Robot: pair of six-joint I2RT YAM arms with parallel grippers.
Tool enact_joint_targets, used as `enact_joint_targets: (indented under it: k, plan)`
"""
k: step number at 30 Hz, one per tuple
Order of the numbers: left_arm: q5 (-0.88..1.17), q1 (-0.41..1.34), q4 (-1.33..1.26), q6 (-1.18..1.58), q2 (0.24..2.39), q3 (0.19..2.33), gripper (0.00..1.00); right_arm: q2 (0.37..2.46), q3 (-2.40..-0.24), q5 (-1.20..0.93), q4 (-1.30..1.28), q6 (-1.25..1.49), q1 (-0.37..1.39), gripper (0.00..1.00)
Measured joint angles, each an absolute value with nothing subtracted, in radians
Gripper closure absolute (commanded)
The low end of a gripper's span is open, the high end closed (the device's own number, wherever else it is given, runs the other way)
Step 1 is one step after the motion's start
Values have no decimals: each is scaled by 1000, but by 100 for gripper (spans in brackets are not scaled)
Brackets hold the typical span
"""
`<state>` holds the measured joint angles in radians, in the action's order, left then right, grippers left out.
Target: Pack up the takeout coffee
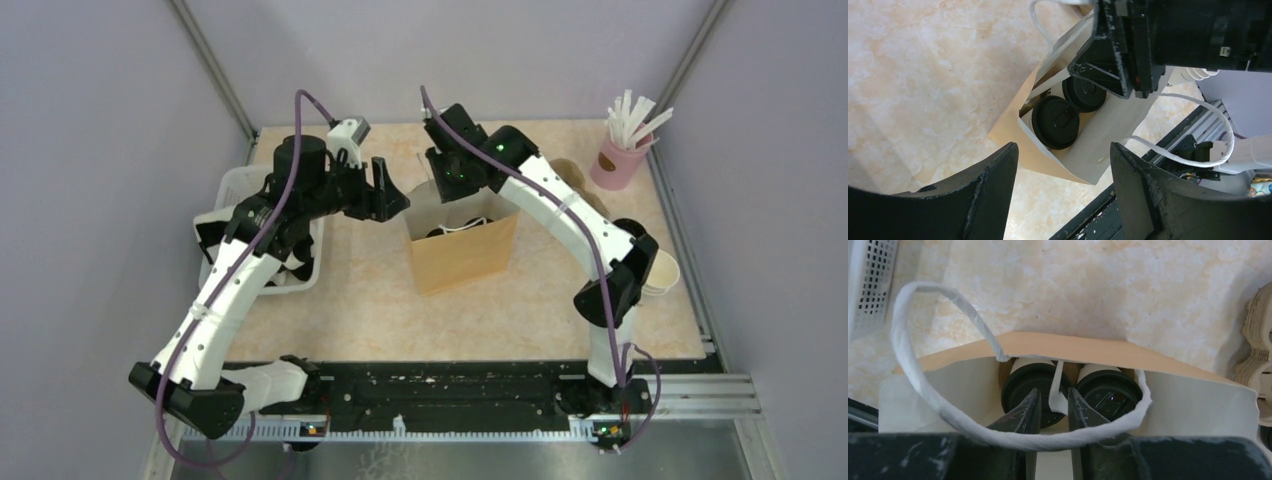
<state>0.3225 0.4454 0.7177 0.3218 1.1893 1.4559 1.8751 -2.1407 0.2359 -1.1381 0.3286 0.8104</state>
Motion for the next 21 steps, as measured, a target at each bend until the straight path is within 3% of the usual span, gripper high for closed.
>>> enact_joint_targets:
  k: [3, 7, 15, 21]
  plan:
    - [321, 445, 716, 299, 1172, 1441, 25, 1921, -2208, 240, -1188, 337, 816, 50]
    - [321, 445, 706, 282, 1166, 1436, 25, 1915, -2294, 250, -1251, 337, 816, 41]
    - [324, 445, 701, 260, 1172, 1436, 24, 1694, -2262, 316, -1270, 349, 766, 37]
    - [296, 462, 706, 220, 1213, 1473, 23, 1448, -2069, 327, -1234, 350, 498, 29]
